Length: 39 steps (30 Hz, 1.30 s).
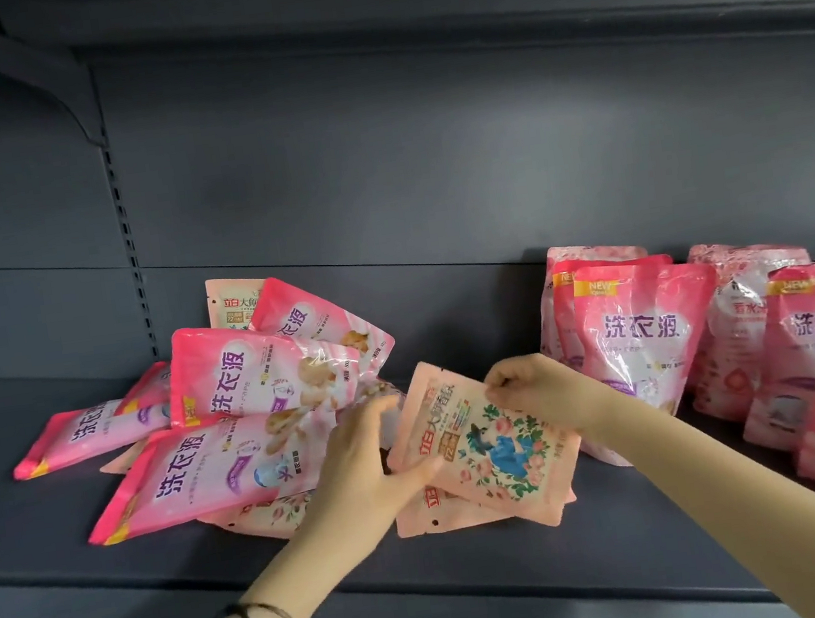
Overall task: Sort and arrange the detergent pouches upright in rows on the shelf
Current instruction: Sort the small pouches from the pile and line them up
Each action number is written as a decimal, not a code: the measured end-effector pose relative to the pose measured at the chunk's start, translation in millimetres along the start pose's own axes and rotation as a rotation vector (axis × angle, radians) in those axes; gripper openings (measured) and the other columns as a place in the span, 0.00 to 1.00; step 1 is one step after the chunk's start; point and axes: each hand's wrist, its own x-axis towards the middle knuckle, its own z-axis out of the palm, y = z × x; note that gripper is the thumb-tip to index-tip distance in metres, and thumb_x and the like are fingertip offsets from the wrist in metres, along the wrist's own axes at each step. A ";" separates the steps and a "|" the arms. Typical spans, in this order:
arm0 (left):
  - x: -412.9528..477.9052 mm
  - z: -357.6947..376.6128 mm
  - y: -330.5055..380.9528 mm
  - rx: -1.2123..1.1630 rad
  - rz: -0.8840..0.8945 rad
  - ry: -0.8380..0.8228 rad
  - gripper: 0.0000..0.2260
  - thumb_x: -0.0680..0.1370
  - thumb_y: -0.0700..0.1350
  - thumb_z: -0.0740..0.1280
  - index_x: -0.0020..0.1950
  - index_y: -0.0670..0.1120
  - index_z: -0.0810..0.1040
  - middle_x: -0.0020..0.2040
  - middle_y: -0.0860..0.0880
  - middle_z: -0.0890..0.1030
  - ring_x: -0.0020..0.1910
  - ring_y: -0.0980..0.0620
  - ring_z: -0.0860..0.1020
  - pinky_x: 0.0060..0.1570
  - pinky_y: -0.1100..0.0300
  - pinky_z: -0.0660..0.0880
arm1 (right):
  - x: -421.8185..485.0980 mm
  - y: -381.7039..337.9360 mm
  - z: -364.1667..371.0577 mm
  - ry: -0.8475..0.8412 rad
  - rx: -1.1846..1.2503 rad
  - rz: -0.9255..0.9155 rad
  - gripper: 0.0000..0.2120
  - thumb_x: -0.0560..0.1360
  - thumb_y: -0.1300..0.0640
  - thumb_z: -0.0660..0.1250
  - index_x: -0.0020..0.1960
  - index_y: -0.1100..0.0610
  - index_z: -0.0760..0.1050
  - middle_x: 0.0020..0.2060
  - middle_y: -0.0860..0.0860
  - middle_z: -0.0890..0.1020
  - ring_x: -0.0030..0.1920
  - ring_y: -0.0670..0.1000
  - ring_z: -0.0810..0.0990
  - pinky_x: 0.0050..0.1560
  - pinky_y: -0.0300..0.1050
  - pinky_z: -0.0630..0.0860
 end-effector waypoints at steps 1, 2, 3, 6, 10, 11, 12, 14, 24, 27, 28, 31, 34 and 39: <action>6.6 -0.7 1.8 -0.106 -0.101 0.004 0.27 0.72 0.56 0.71 0.67 0.60 0.62 0.63 0.65 0.64 0.60 0.69 0.65 0.57 0.71 0.65 | -2.7 0.5 -1.6 0.021 0.062 -0.021 0.07 0.81 0.59 0.61 0.48 0.56 0.78 0.47 0.52 0.84 0.47 0.49 0.84 0.48 0.44 0.80; 12.8 -0.9 3.4 -0.244 -0.189 -0.001 0.24 0.73 0.53 0.72 0.64 0.58 0.64 0.61 0.63 0.69 0.58 0.66 0.70 0.53 0.71 0.69 | -5.7 0.8 -2.2 0.034 0.144 -0.030 0.08 0.81 0.59 0.61 0.47 0.56 0.77 0.46 0.52 0.85 0.45 0.49 0.85 0.45 0.43 0.81; 18.7 -0.3 4.1 -0.392 -0.252 -0.009 0.20 0.73 0.49 0.72 0.60 0.55 0.67 0.56 0.60 0.75 0.53 0.64 0.76 0.45 0.72 0.73 | -8.8 0.9 -1.5 0.043 0.236 -0.032 0.08 0.81 0.59 0.60 0.46 0.56 0.77 0.44 0.53 0.85 0.43 0.49 0.85 0.41 0.42 0.82; 29.1 -1.1 3.0 -0.609 -0.305 0.068 0.06 0.75 0.40 0.70 0.51 0.43 0.79 0.44 0.49 0.85 0.48 0.49 0.83 0.36 0.63 0.78 | -13.7 2.4 5.8 0.061 0.445 -0.019 0.08 0.81 0.57 0.60 0.47 0.56 0.76 0.44 0.53 0.86 0.42 0.51 0.86 0.38 0.42 0.82; 31.7 -2.5 8.3 -0.767 -0.291 0.135 0.07 0.75 0.39 0.70 0.52 0.43 0.81 0.45 0.44 0.86 0.45 0.45 0.84 0.39 0.53 0.82 | -16.9 5.5 15.1 0.100 0.573 0.027 0.08 0.80 0.53 0.62 0.49 0.55 0.77 0.45 0.51 0.86 0.44 0.51 0.86 0.48 0.50 0.83; 32.4 -0.9 11.6 -0.811 -0.292 0.136 0.07 0.75 0.40 0.70 0.53 0.43 0.82 0.45 0.44 0.86 0.45 0.45 0.84 0.38 0.54 0.81 | -19.8 6.7 15.9 0.107 0.606 0.024 0.08 0.80 0.53 0.62 0.50 0.55 0.77 0.46 0.52 0.86 0.46 0.52 0.86 0.49 0.52 0.82; 34.0 1.9 15.9 -0.867 -0.297 0.143 0.07 0.74 0.40 0.70 0.52 0.44 0.82 0.46 0.45 0.86 0.45 0.46 0.85 0.37 0.55 0.81 | -23.7 8.6 16.0 0.116 0.644 0.008 0.08 0.80 0.53 0.62 0.51 0.56 0.78 0.46 0.53 0.86 0.46 0.53 0.86 0.49 0.53 0.82; 37.6 10.9 24.7 -0.978 -0.304 0.156 0.08 0.71 0.43 0.72 0.50 0.45 0.83 0.47 0.45 0.86 0.46 0.47 0.85 0.39 0.55 0.80 | -33.7 14.0 16.2 0.149 0.759 -0.034 0.09 0.81 0.56 0.61 0.51 0.58 0.78 0.47 0.55 0.86 0.47 0.55 0.86 0.49 0.53 0.82; 35.7 110.0 101.4 -0.886 -0.136 -0.040 0.06 0.77 0.49 0.66 0.53 0.55 0.79 0.48 0.56 0.85 0.47 0.57 0.83 0.38 0.63 0.79 | -83.4 86.4 -6.7 0.480 1.202 -0.082 0.10 0.81 0.57 0.60 0.50 0.58 0.80 0.49 0.57 0.85 0.49 0.56 0.85 0.41 0.48 0.82; 42.3 135.8 122.7 -0.881 -0.121 -0.073 0.06 0.79 0.46 0.65 0.53 0.51 0.80 0.49 0.53 0.85 0.49 0.56 0.83 0.46 0.58 0.80 | -92.4 112.3 -27.7 0.583 1.067 -0.076 0.10 0.80 0.55 0.61 0.46 0.54 0.80 0.46 0.54 0.85 0.46 0.52 0.85 0.40 0.44 0.80; 44.4 142.9 127.5 -0.879 -0.111 -0.079 0.06 0.79 0.46 0.65 0.54 0.49 0.80 0.50 0.52 0.85 0.50 0.55 0.83 0.48 0.58 0.80 | -94.4 119.8 -33.5 0.587 1.039 -0.076 0.10 0.81 0.55 0.61 0.45 0.53 0.80 0.46 0.53 0.85 0.45 0.51 0.85 0.39 0.42 0.80; 50.1 160.7 133.4 -0.849 -0.105 -0.069 0.07 0.79 0.45 0.65 0.55 0.47 0.79 0.51 0.51 0.84 0.50 0.57 0.82 0.49 0.60 0.80 | -95.2 139.0 -44.0 0.569 1.001 -0.046 0.10 0.81 0.57 0.60 0.46 0.54 0.80 0.45 0.52 0.85 0.45 0.50 0.85 0.38 0.41 0.80; 53.0 173.9 130.0 -0.789 -0.120 -0.053 0.08 0.80 0.46 0.64 0.56 0.45 0.78 0.52 0.51 0.84 0.51 0.58 0.82 0.50 0.59 0.80 | -91.4 153.0 -45.6 0.571 0.871 0.017 0.10 0.82 0.61 0.58 0.51 0.56 0.78 0.46 0.50 0.86 0.48 0.50 0.84 0.43 0.42 0.80; 55.8 175.7 118.2 -0.743 -0.083 -0.102 0.08 0.78 0.50 0.65 0.57 0.53 0.77 0.53 0.57 0.83 0.53 0.63 0.80 0.43 0.69 0.77 | -95.8 158.3 -53.8 0.513 0.518 0.025 0.09 0.82 0.62 0.58 0.50 0.56 0.77 0.44 0.51 0.85 0.47 0.53 0.84 0.47 0.51 0.82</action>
